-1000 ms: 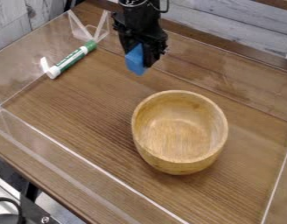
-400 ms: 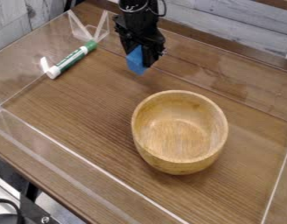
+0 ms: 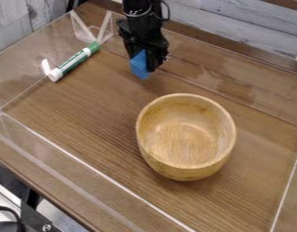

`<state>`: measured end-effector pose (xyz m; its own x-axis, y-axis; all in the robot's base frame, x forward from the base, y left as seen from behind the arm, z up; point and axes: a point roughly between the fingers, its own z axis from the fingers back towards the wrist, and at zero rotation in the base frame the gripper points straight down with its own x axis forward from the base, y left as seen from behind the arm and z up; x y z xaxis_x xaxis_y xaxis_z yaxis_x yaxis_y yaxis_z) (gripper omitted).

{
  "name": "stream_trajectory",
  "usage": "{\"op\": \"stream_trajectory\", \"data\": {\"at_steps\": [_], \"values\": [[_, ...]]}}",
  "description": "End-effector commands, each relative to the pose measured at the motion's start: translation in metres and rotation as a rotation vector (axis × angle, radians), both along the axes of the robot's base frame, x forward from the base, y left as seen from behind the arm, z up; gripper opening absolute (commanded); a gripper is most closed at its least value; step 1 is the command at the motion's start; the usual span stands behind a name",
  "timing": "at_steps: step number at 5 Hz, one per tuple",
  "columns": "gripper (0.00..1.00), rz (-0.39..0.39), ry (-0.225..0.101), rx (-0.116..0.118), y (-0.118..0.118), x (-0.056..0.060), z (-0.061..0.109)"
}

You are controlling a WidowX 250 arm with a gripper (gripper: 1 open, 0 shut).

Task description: Remove the blue block from inside the brown bowl and put it on the table

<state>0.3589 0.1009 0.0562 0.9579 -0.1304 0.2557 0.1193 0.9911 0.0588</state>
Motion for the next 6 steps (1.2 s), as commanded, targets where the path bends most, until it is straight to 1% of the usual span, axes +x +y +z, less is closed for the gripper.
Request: {"op": "stream_trajectory", "data": {"at_steps": [1, 2, 6], "values": [[1.00, 0.004, -0.074, 0.022, 0.0083, 0.0136, 0.0201], [1.00, 0.009, -0.079, 0.025, 0.0090, 0.0137, 0.0220], [1.00, 0.026, -0.072, 0.019, 0.0127, 0.0103, 0.0156]]}}
